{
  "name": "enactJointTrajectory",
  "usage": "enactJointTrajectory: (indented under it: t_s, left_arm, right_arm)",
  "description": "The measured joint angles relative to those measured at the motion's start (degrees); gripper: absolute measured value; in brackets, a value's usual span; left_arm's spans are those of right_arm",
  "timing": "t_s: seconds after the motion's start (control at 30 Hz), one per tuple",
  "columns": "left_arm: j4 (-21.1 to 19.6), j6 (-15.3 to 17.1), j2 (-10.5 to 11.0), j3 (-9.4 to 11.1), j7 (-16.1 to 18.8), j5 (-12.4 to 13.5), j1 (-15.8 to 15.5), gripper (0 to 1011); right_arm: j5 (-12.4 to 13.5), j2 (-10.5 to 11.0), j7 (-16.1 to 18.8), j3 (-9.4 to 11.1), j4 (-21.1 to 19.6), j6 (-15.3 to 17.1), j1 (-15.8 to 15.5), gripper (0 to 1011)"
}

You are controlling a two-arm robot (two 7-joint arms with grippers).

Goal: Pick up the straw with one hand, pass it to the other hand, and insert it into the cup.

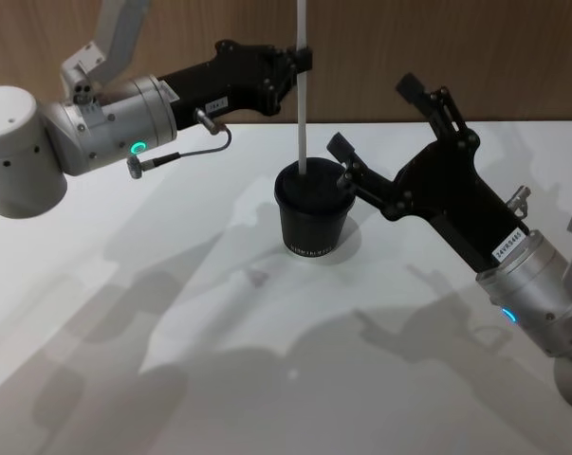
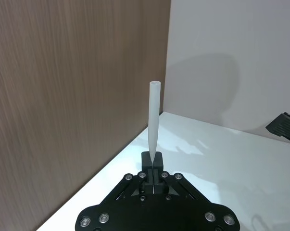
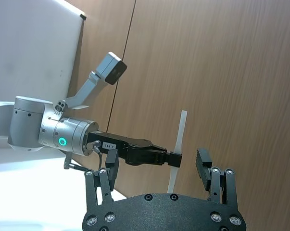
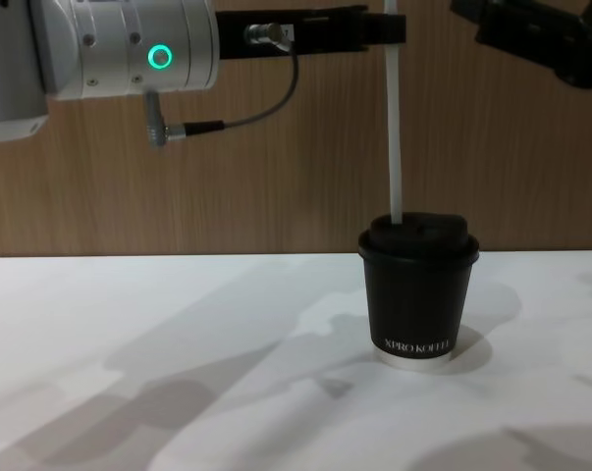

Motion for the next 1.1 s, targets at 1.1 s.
enactJointTrajectory:
  t_s: [1.1]
  left_arm:
    - [-2.09,0.76,1.78,0.73,-0.59,0.18,0.49,10]
  right_arm:
    - [0.00,0.00,0.00,0.00,0.00,0.00,0.00,1001]
